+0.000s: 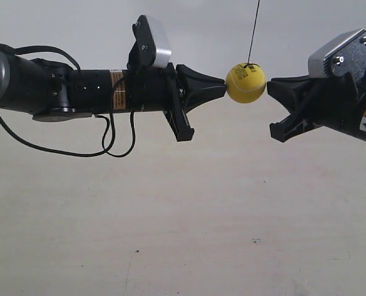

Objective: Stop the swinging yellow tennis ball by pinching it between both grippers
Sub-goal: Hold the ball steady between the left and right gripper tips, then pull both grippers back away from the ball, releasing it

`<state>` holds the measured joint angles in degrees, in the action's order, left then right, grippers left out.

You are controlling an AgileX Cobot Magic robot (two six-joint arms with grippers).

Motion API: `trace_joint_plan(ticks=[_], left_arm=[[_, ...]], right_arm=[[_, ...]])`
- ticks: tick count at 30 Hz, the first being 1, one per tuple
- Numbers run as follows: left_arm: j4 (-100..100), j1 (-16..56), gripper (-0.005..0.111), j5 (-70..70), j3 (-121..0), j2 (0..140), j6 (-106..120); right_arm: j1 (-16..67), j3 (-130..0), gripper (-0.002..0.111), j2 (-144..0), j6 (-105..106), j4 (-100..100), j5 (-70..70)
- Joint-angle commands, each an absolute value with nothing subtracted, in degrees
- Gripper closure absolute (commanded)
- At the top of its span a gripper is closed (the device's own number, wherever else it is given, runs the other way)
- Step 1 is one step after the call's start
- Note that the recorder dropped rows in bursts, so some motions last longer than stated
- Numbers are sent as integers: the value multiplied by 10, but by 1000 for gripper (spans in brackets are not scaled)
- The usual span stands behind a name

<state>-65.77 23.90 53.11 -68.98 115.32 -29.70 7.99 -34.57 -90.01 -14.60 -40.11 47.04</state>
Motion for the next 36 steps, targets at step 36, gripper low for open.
trace_joint_plan(ticks=[36], left_arm=[[-637, 241, 102, 516, -701, 1150, -298]], right_arm=[[80, -348, 108, -899, -142, -386, 466]])
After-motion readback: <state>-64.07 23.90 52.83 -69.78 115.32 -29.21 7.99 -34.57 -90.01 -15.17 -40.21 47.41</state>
